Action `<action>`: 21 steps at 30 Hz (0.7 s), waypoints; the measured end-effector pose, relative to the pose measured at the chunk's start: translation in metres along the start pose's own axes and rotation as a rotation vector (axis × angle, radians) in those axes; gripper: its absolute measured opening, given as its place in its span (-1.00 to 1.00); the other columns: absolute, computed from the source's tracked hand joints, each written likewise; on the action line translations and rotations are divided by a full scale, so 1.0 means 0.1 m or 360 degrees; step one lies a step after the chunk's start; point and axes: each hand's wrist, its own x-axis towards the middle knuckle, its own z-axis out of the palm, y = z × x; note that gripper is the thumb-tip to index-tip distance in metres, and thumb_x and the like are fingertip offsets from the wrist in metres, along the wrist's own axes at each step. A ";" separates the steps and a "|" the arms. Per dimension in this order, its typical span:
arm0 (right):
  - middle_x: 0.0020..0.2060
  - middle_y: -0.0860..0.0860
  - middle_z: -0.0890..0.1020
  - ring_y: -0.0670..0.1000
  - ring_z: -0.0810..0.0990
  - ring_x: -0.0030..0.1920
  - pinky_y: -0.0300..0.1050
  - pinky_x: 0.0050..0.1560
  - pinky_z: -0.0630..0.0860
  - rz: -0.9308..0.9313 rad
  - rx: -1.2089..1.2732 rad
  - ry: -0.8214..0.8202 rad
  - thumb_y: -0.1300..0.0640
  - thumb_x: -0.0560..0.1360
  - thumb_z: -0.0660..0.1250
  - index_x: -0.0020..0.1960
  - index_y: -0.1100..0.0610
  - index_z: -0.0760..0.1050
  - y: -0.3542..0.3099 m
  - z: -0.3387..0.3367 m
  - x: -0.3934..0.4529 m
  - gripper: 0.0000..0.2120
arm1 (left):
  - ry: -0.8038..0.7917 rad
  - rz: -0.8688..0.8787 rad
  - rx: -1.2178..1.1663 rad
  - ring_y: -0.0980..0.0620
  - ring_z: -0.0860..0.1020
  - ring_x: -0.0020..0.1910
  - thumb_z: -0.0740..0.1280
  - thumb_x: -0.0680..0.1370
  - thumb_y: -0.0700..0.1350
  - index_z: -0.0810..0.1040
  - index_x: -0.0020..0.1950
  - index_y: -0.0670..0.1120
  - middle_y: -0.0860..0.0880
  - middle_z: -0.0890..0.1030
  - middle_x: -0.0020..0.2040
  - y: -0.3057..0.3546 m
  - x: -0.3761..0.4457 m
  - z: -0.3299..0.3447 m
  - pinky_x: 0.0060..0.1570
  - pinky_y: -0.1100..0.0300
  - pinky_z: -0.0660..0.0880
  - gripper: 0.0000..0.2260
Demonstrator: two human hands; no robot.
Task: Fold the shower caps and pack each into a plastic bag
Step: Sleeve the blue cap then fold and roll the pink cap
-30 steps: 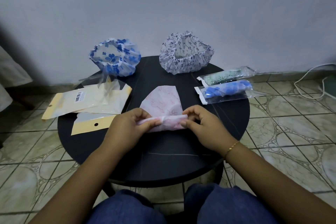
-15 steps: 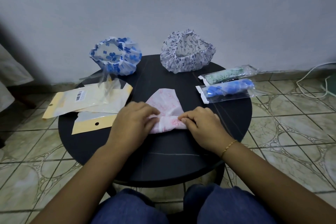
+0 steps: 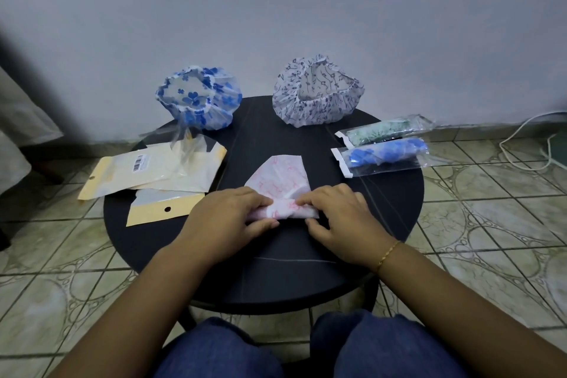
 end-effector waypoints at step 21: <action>-0.42 -0.15 0.47 -0.13 0.43 -0.30 0.10 0.21 0.40 0.0618 0.0642 0.0011 -0.01 0.42 0.40 -0.31 -0.11 0.43 0.02 0.02 0.46 -0.82 | 0.0282 -0.0135 0.0114 -0.06 0.52 -0.06 0.09 0.47 0.05 0.63 0.02 0.07 0.04 0.58 -0.03 -0.01 0.12 0.19 -0.08 0.10 0.29 -0.67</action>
